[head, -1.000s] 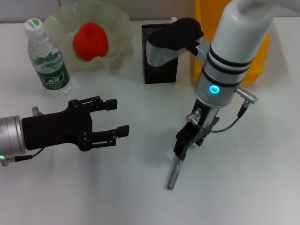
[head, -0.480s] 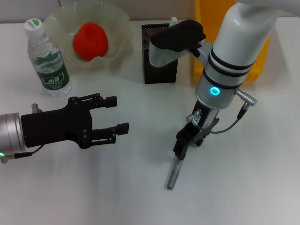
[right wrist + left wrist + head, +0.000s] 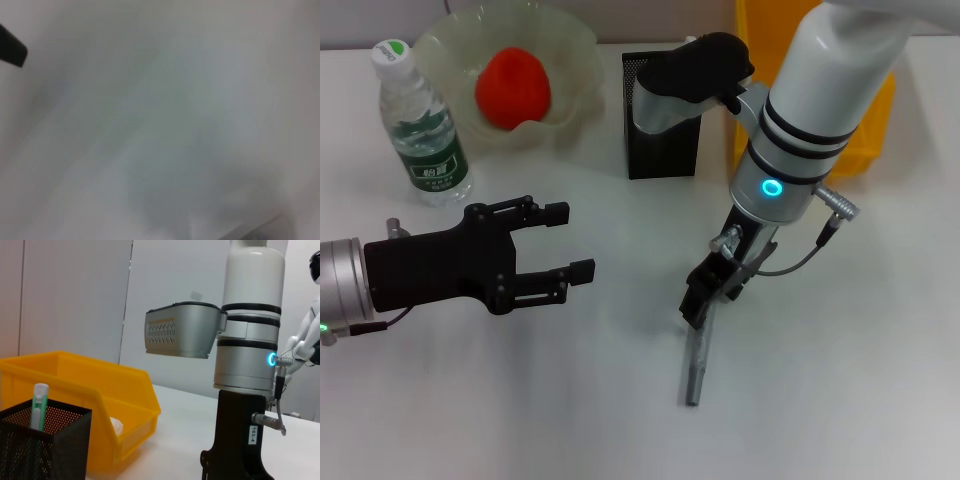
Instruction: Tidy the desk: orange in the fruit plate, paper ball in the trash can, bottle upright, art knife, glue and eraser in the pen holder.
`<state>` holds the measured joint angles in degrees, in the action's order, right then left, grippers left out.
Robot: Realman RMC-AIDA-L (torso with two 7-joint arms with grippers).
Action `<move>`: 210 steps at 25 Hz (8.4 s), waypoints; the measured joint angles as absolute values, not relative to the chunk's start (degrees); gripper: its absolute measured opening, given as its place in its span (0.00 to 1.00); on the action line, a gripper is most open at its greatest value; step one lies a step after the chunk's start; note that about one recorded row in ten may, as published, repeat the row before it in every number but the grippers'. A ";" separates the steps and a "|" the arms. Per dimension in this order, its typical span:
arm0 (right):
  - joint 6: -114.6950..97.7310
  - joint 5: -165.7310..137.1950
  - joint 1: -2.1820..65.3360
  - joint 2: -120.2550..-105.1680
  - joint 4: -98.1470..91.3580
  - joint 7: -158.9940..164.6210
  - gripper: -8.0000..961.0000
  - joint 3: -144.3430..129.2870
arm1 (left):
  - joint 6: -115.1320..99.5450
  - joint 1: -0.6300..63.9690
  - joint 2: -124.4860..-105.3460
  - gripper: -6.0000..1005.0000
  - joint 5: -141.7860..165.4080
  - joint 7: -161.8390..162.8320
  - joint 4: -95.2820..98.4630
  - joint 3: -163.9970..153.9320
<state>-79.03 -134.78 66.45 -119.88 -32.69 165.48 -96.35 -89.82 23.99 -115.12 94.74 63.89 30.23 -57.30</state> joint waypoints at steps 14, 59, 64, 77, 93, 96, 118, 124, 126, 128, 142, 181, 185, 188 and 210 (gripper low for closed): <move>-76.63 -132.58 66.74 -119.89 -31.29 162.87 0.59 -97.68 | -89.83 23.91 -115.19 0.78 94.74 63.81 30.33 -56.69; -77.55 -130.34 67.74 -119.88 -34.01 162.84 0.52 -105.18 | -89.56 23.86 -115.05 0.78 94.74 63.02 30.32 -56.60; -77.58 -130.25 68.03 -119.89 -34.01 163.03 0.52 -106.49 | -89.49 23.98 -115.04 0.78 94.74 63.01 30.32 -56.60; -77.89 -130.27 68.15 -119.88 -34.03 163.13 0.39 -106.64 | -89.72 24.16 -115.04 0.78 94.74 63.01 30.32 -56.60; -78.00 -130.25 67.74 -119.88 -33.62 163.22 0.23 -107.70 | -90.25 23.83 -115.05 0.78 94.75 63.01 30.32 -56.60; -78.05 -130.25 67.53 -119.88 -33.82 163.21 0.23 -107.89 | -90.43 23.75 -115.05 0.78 94.74 63.01 30.32 -56.60; -78.08 -130.22 47.30 -119.20 -57.14 147.94 0.15 -76.87 | -92.57 23.19 -115.44 0.78 94.75 62.36 30.32 -53.36; -76.38 -111.58 38.92 -119.15 -58.18 127.72 0.15 -64.06 | -93.51 22.66 -116.23 0.78 94.75 61.00 30.29 -51.54; -76.38 -104.98 36.83 -119.15 -56.81 119.56 0.15 -60.83 | -93.61 22.64 -116.35 0.78 94.74 60.90 30.21 -51.47; -76.20 -98.95 35.19 -119.16 -54.52 112.28 0.15 -58.50 | -93.70 22.61 -116.54 0.78 94.72 60.88 29.91 -51.41; -63.85 -85.47 42.22 -119.22 -31.24 81.33 0.15 -52.28 | -94.22 22.33 -117.57 0.77 94.65 59.67 29.79 -50.69; -79.00 -70.91 35.72 -117.86 -25.63 79.37 0.70 -52.96 | -96.33 21.75 -117.93 0.77 94.78 59.66 28.17 -49.39; -93.57 -77.67 30.58 -115.69 -25.95 79.42 0.85 -52.78 | -97.32 21.84 -117.33 0.77 95.06 60.99 26.83 -49.84; -99.23 -85.18 27.97 -114.61 -26.16 78.80 0.85 -52.38 | -97.46 21.75 -116.58 0.77 95.25 63.02 26.38 -51.94; -95.77 -101.80 26.36 -116.03 -25.99 68.98 0.84 -52.87 | -94.93 22.68 -116.05 0.77 99.78 65.29 26.01 -54.94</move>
<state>-95.77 -101.80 26.36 -116.03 -25.99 68.98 -52.87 -94.93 22.67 -116.05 99.78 65.29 26.01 -54.94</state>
